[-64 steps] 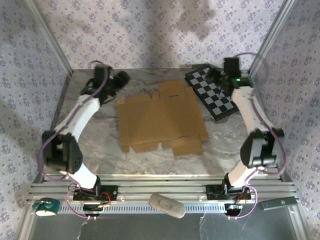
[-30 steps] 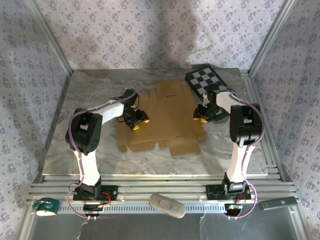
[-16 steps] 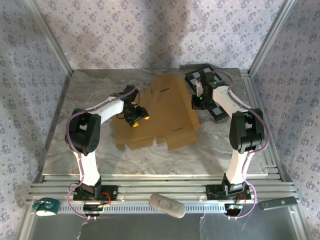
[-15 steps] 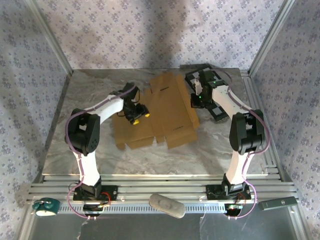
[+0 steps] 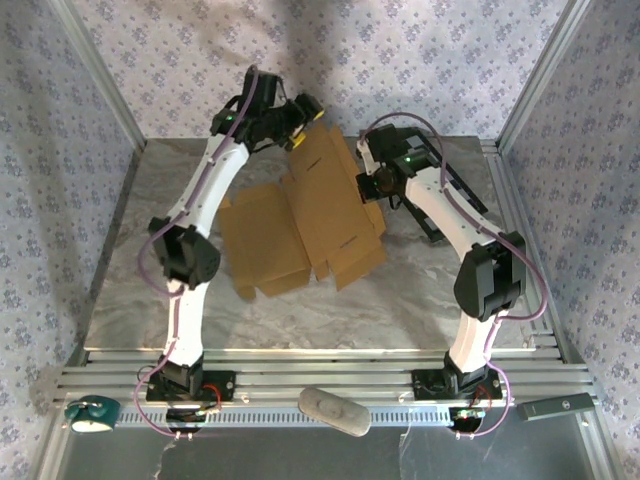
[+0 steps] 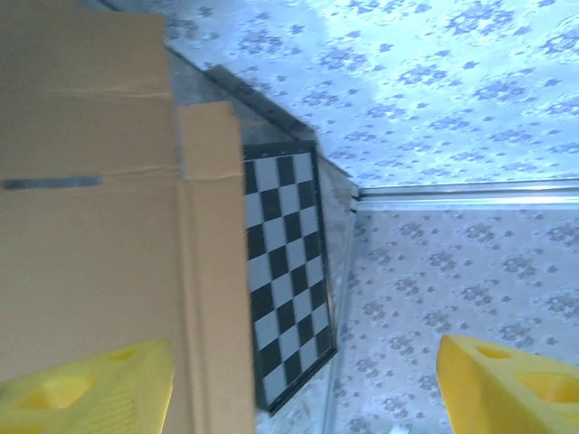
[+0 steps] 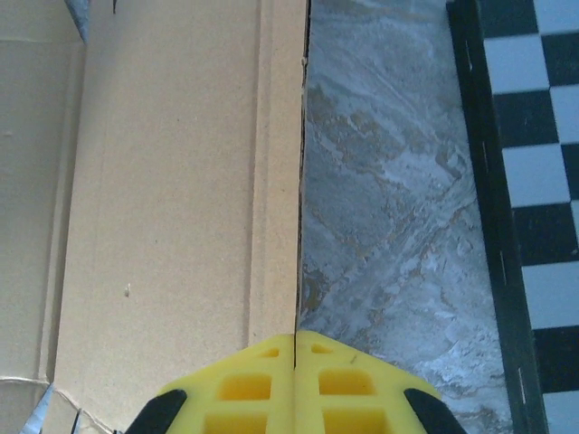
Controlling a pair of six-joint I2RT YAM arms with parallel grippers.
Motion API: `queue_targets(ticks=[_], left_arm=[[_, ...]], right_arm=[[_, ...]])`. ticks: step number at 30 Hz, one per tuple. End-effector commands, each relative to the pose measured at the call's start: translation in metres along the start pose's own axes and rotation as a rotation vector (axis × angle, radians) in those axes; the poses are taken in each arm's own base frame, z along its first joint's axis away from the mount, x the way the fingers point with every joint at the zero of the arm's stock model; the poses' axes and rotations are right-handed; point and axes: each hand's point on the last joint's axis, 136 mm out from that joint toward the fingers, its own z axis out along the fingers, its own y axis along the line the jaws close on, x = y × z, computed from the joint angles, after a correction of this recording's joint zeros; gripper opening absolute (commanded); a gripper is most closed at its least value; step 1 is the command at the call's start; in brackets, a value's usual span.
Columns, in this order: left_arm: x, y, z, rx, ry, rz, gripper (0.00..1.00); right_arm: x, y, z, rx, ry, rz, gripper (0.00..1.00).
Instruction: Fold the paper box
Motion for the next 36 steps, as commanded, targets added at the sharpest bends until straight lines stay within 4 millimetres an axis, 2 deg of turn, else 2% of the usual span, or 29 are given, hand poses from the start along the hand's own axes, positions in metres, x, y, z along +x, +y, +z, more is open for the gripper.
queue_targets(ticks=[1, 8, 14, 20, 24, 31, 33, 36], left_arm=[[0.035, 0.033, 0.027, -0.129, 0.155, -0.219, 0.78], [0.046, 0.035, 0.051, -0.117, 0.164, -0.212, 0.77], [0.046, 0.032, 0.058, -0.103, 0.15, -0.128, 0.77], [0.065, 0.075, 0.062, -0.25, 0.22, -0.118, 0.75], [0.058, 0.082, 0.068, -0.262, 0.188, -0.054, 0.7], [0.055, 0.093, 0.073, -0.282, 0.187, -0.02, 0.5], [0.055, 0.093, 0.072, -0.285, 0.187, -0.02, 0.37], [0.052, 0.092, 0.069, -0.282, 0.173, -0.021, 0.09]], right_arm=[[-0.014, 0.001, -0.011, 0.038, -0.038, -0.057, 0.0], [-0.017, 0.014, -0.015, 0.049, -0.048, -0.114, 0.0], [-0.018, 0.025, -0.016, 0.067, -0.047, -0.166, 0.0], [-0.022, 0.037, -0.021, 0.073, -0.06, -0.212, 0.0], [-0.022, 0.045, -0.022, 0.08, -0.063, -0.253, 0.0], [-0.021, 0.057, -0.025, 0.102, -0.066, -0.306, 0.0], [-0.021, 0.056, -0.026, 0.108, -0.069, -0.306, 0.0], [-0.023, 0.056, -0.027, 0.115, -0.074, -0.299, 0.0]])
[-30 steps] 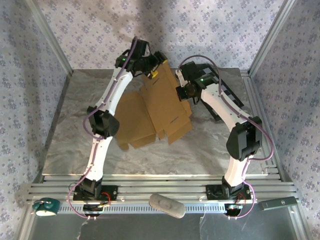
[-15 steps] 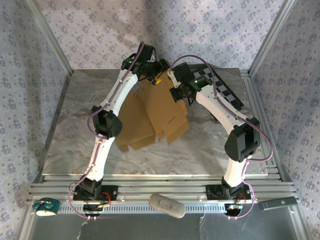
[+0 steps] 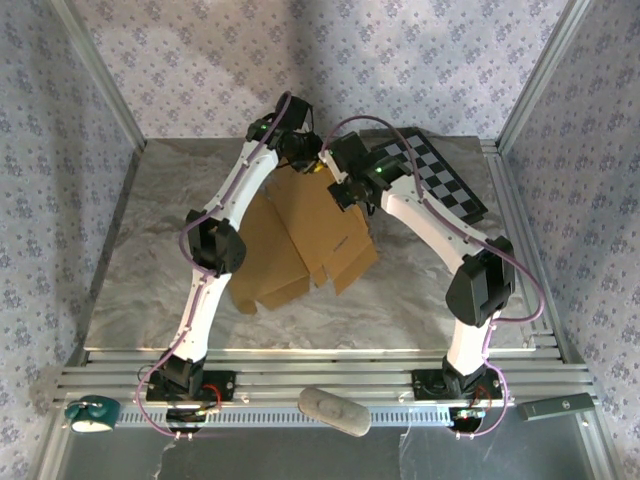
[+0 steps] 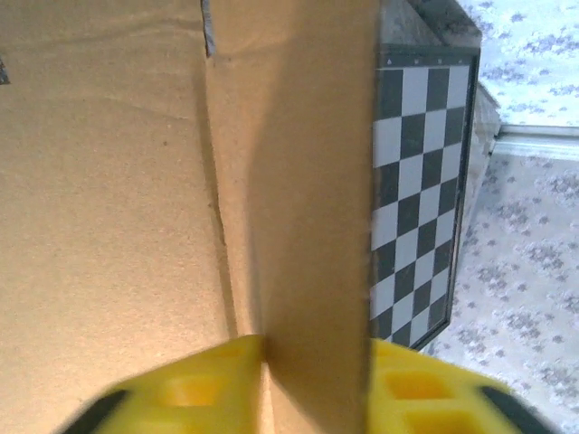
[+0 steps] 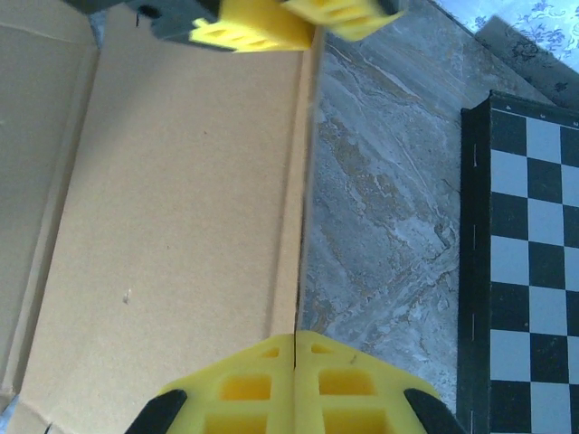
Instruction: Fold the paper box
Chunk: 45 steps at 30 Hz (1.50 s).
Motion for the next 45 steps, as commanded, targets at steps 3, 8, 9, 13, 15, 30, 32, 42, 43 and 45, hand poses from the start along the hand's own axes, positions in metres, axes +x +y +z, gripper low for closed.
queue_targets(ticks=[3, 8, 9, 13, 15, 30, 32, 42, 43, 45], left_arm=[[-0.007, 0.005, -0.011, -0.014, -0.032, -0.036, 0.0], [-0.036, -0.015, -0.035, 0.098, -0.157, -0.122, 0.0], [-0.042, -0.019, -0.04, 0.125, -0.185, -0.147, 0.0], [-0.064, -0.032, -0.055, 0.237, -0.295, -0.256, 0.0], [-0.071, -0.034, -0.058, 0.286, -0.328, -0.312, 0.0], [-0.086, -0.036, -0.084, 0.446, -0.334, -0.456, 0.0], [-0.082, -0.032, -0.083, 0.443, -0.317, -0.459, 0.0], [-0.075, -0.013, -0.068, 0.438, -0.283, -0.51, 0.0], [-0.075, -0.014, -0.068, 0.439, -0.283, -0.508, 0.0], [-0.074, -0.015, -0.068, 0.44, -0.279, -0.507, 0.0]], right_arm=[[-0.011, -0.01, -0.01, 0.044, -0.014, 0.017, 0.0], [-0.031, -0.038, -0.056, 0.017, -0.066, 0.361, 0.44], [-0.034, -0.042, -0.068, -0.003, -0.081, 0.47, 0.53], [-0.04, -0.054, -0.112, -0.177, -0.162, 1.041, 0.7], [-0.043, -0.045, -0.118, -0.295, -0.182, 1.319, 0.72], [-0.08, -0.02, -0.009, -0.605, -0.058, 1.986, 0.75], [-0.086, -0.032, 0.004, -0.63, -0.122, 2.009, 0.71], [-0.096, -0.038, 0.025, -0.616, -0.181, 2.033, 0.58], [-0.095, -0.038, 0.027, -0.609, -0.167, 2.035, 0.57], [-0.092, -0.037, 0.03, -0.584, -0.151, 2.035, 0.53]])
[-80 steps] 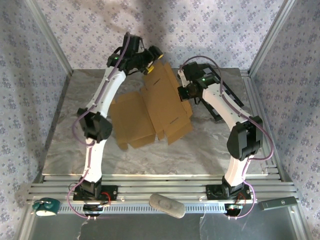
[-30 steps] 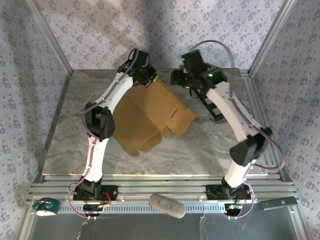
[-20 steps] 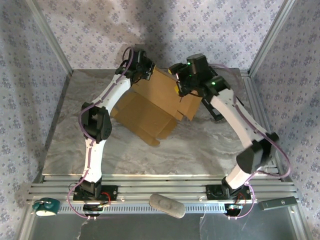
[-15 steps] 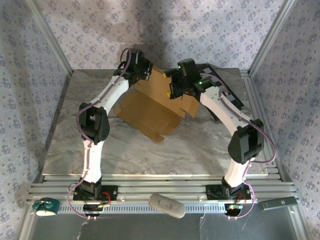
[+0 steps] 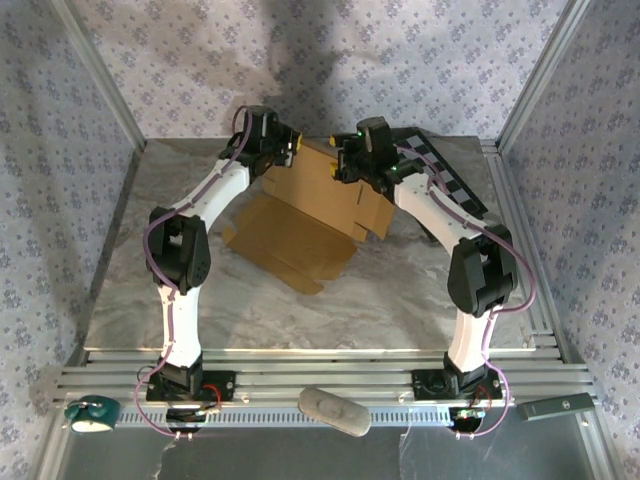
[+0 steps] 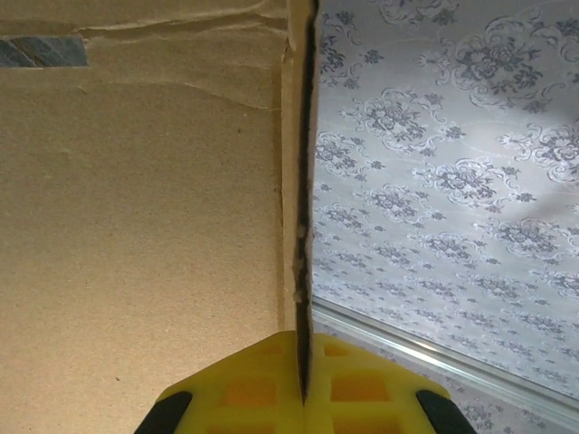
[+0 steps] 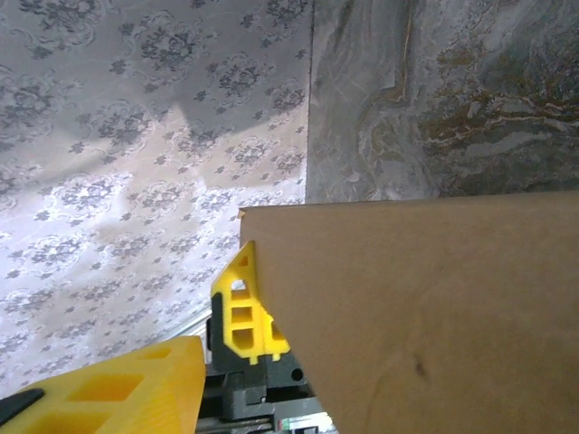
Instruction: Fold the paper box
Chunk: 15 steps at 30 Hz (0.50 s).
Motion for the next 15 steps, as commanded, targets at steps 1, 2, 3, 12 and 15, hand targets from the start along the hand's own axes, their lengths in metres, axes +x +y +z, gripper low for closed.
queue_targets(ticks=[1, 2, 3, 12, 15], left_arm=[[0.011, -0.028, -0.014, 0.073, 0.053, -0.038, 0.0], [0.012, -0.028, -0.015, 0.072, 0.058, -0.037, 0.0], [0.014, -0.028, -0.015, 0.07, 0.061, -0.035, 0.0], [0.026, -0.023, -0.044, 0.034, 0.137, 0.034, 0.44], [0.016, -0.021, -0.071, -0.014, 0.128, 0.112, 0.57]], right_arm=[[-0.004, 0.01, 0.0, -0.01, -0.038, 0.007, 0.49], [-0.006, 0.009, -0.001, -0.007, -0.051, 0.003, 0.45], [-0.008, 0.009, 0.0, -0.007, -0.06, -0.009, 0.41], [-0.03, -0.006, 0.002, 0.085, -0.025, -0.085, 0.0], [-0.037, -0.002, -0.002, 0.111, 0.03, -0.201, 0.0]])
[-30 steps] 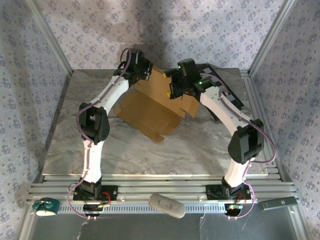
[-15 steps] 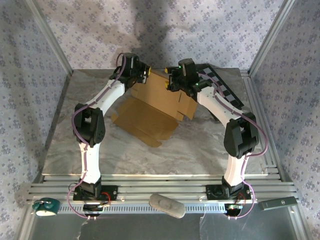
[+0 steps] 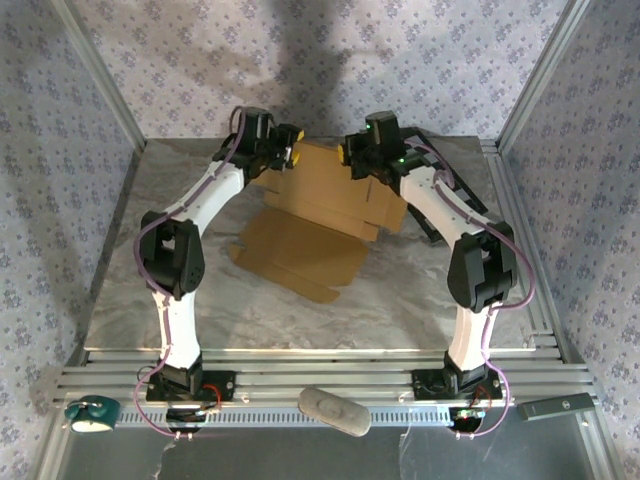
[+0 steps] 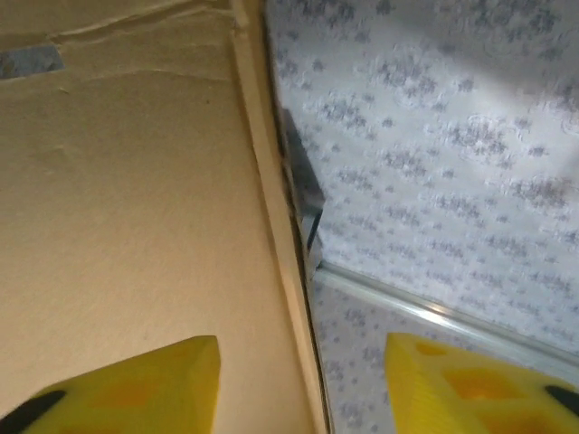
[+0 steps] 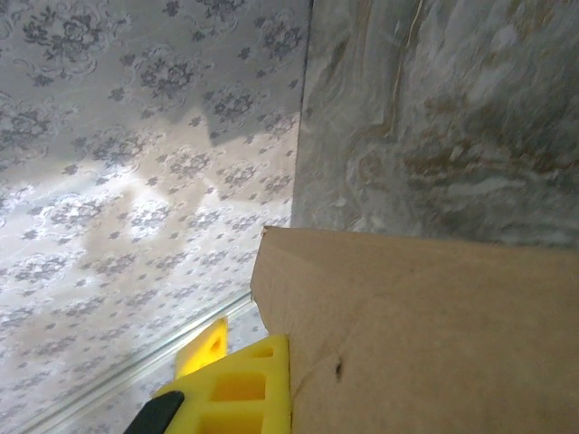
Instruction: Fold the paper box
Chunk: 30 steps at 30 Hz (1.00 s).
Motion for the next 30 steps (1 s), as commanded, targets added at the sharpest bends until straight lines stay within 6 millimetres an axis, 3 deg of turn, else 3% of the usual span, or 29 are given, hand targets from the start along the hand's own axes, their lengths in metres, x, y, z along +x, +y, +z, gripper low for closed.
queue_targets(ticks=[1, 5, 7, 12, 17, 22, 30], left_arm=[[0.001, -0.026, -0.057, 0.002, 0.024, 0.1, 0.58], [-0.03, -0.018, -0.1, -0.133, -0.056, 0.265, 0.61], [-0.037, -0.01, -0.106, -0.199, -0.037, 0.328, 0.59], [-0.036, 0.016, -0.087, -0.28, 0.062, 0.382, 0.57], [-0.026, 0.01, -0.068, -0.24, 0.083, 0.396, 0.56], [-0.016, 0.027, -0.05, -0.292, 0.134, 0.409, 0.55], [-0.023, 0.027, -0.03, -0.267, 0.127, 0.436, 0.56]], right_arm=[[-0.011, -0.004, -0.001, 0.068, 0.066, -0.165, 0.0], [-0.012, -0.01, -0.008, 0.126, 0.187, -0.319, 0.0], [-0.015, -0.013, -0.012, 0.128, 0.226, -0.367, 0.0], [-0.022, -0.007, -0.021, 0.092, 0.287, -0.419, 0.0], [-0.028, 0.0, -0.025, 0.07, 0.35, -0.445, 0.0], [-0.039, 0.007, -0.032, 0.039, 0.386, -0.452, 0.0], [-0.043, 0.002, -0.037, 0.049, 0.427, -0.438, 0.0]])
